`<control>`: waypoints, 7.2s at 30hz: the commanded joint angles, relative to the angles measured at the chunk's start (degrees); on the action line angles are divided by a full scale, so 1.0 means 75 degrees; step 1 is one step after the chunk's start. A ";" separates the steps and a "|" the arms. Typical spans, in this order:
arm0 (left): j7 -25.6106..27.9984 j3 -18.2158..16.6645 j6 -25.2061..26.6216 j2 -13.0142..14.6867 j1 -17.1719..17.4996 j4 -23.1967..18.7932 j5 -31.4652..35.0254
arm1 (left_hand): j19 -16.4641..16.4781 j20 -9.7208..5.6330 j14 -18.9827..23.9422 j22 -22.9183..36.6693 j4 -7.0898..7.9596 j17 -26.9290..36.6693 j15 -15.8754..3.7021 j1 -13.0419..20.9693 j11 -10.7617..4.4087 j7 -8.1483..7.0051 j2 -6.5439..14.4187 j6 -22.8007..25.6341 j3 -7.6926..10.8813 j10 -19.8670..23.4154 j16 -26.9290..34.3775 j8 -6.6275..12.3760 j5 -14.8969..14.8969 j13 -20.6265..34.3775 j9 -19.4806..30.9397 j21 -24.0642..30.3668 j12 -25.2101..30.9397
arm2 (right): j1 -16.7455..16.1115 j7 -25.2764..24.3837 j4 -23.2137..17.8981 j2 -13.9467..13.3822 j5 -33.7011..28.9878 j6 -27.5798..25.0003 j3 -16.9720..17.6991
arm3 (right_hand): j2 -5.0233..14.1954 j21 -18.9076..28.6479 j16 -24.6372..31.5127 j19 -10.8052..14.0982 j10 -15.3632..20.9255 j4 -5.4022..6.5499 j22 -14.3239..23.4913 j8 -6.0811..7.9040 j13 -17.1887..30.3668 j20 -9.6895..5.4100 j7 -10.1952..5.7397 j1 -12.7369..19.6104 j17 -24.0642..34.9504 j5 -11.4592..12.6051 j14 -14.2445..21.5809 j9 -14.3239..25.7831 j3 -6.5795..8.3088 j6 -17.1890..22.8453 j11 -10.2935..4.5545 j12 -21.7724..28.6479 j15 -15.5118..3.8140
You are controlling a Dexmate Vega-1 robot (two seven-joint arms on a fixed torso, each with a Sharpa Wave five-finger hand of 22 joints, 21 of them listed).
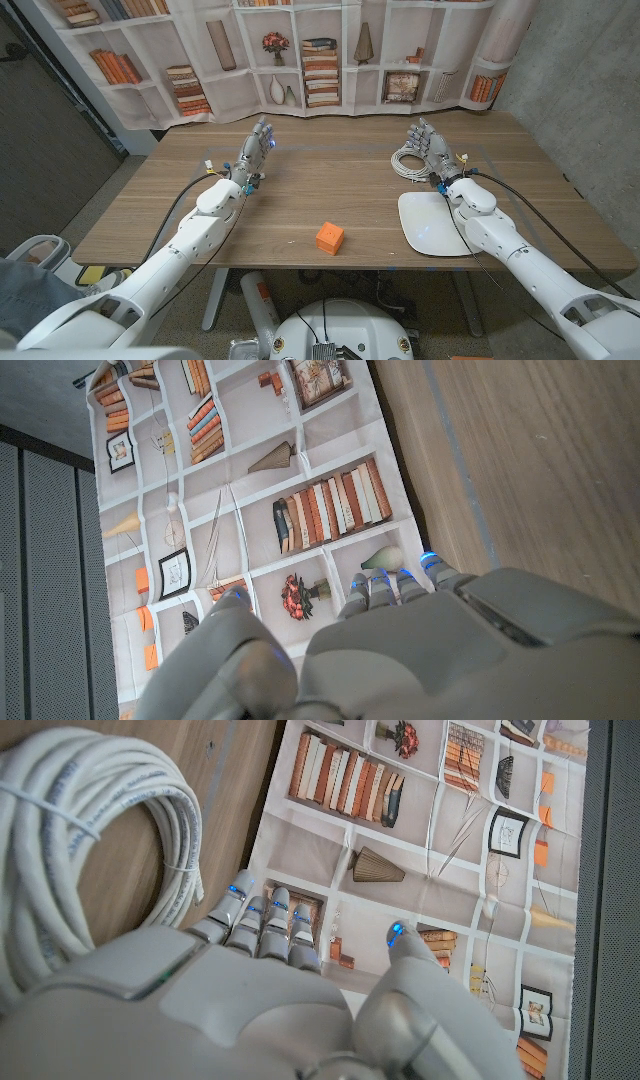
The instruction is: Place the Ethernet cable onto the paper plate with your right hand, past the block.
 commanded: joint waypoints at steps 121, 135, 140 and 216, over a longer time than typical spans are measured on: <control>0.0516 -0.0050 0.0658 0.0926 0.0682 -0.2068 0.0462 | -0.0789 -0.0186 0.0006 0.0045 -0.0121 0.0018 -0.0015 0.0204 -0.0072 0.0007 0.0220 0.0230 -0.0090 0.0099 0.0120 0.0186 0.0140 -0.0027 0.0037 -0.0323 0.0192 | -0.0750 -0.1190 -0.2205 -0.1675 -0.2645 -0.0022 -0.0066 | 0.0466 -0.0683 0.0123 0.0609 0.0492 -0.0779 0.0037 0.0183 -0.0629 -0.0331 -0.0301 0.0886 -0.0361 0.0044 0.0456 -0.0259 -0.0036 0.0508 -0.0178 -0.0045 -0.0215; 0.0538 -0.0023 0.0657 0.0906 0.0627 -0.2054 0.0532 | -0.0781 -0.0182 0.0010 0.0047 -0.0127 0.0018 -0.0013 0.0213 -0.0076 -0.0002 0.0232 0.0239 -0.0109 0.0089 0.0119 0.0184 0.0143 -0.0028 0.0037 -0.0355 0.0188 | -0.0719 -0.1456 -0.2390 -0.1810 -0.3226 -0.0204 -0.0150 | 0.0484 -0.0737 0.0127 0.0637 0.0517 -0.0814 0.0038 0.0187 -0.0633 -0.0329 -0.0320 0.0918 -0.0359 0.0046 0.0473 -0.0259 -0.0045 0.0529 -0.0186 -0.0040 -0.0212; 0.0494 0.0011 0.0693 0.0889 0.0577 -0.2010 0.0529 | -0.0777 -0.0177 0.0008 0.0047 -0.0130 0.0018 -0.0016 0.0217 -0.0049 -0.0010 0.0237 0.0242 -0.0117 0.0101 0.0117 0.0184 0.0144 -0.0029 0.0036 -0.0368 0.0192 | -0.0722 -0.1543 -0.2487 -0.1862 -0.3405 -0.0314 -0.0169 | 0.0484 -0.0757 0.0118 0.0645 0.0511 -0.0828 0.0039 0.0184 -0.0635 -0.0329 -0.0332 0.0932 -0.0362 0.0049 0.0463 -0.0258 -0.0043 0.0523 -0.0197 -0.0043 -0.0221; 0.0223 0.0145 0.0684 0.0814 0.0263 -0.1726 0.0576 | -0.0731 -0.0142 0.0040 0.0055 -0.0153 0.0020 -0.0024 0.0248 -0.0060 0.0016 0.0295 0.0287 -0.0236 0.0110 0.0117 0.0179 0.0154 -0.0031 0.0036 -0.0541 0.0192 | -0.0748 -0.2511 -0.3849 -0.2485 -0.5922 -0.2171 -0.0518 | 0.0557 -0.1027 0.0100 0.0762 0.0498 -0.1015 0.0046 0.0196 -0.0643 -0.0307 -0.0424 0.1145 -0.0373 0.0065 0.0501 -0.0248 -0.0011 0.0599 -0.0259 -0.0058 -0.0266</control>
